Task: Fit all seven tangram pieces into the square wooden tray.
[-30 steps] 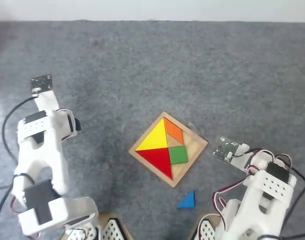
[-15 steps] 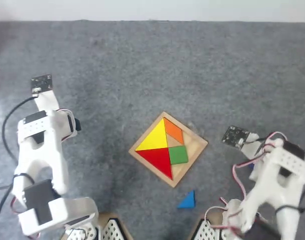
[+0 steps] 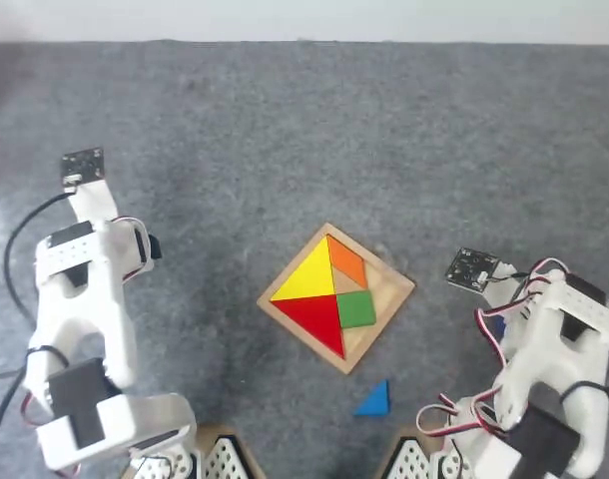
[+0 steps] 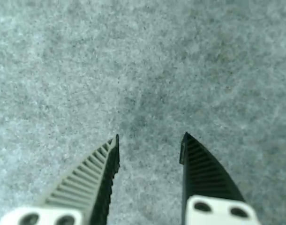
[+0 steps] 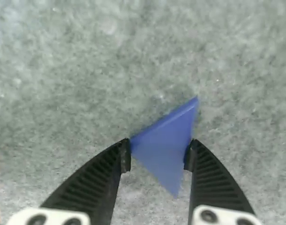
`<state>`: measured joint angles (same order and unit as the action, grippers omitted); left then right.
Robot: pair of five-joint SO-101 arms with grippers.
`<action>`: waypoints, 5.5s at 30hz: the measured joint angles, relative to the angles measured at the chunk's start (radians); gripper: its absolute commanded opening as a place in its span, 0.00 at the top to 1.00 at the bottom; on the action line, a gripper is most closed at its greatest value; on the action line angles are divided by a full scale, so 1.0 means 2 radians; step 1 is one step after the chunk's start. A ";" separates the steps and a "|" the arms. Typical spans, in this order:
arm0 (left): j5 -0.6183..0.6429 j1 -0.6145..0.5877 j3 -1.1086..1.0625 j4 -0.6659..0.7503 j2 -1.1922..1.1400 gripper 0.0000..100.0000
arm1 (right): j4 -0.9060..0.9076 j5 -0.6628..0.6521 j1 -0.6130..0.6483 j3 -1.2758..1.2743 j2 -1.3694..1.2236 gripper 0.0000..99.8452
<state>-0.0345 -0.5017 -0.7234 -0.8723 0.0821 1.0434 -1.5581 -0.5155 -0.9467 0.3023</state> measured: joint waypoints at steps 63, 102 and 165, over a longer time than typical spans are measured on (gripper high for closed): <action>0.000 0.000 -0.001 0.000 0.000 0.79 | -0.009 -0.023 -0.022 -0.099 0.084 0.86; 0.000 0.000 -0.001 0.000 0.000 0.79 | 0.116 0.329 0.312 0.095 0.091 0.95; 0.000 0.015 -0.025 0.034 0.000 0.79 | 0.051 0.488 0.415 0.143 -0.092 0.99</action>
<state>-0.0345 -0.4710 -0.7741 -0.8048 0.0821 1.1446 -0.5823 0.3145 -0.6598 0.1181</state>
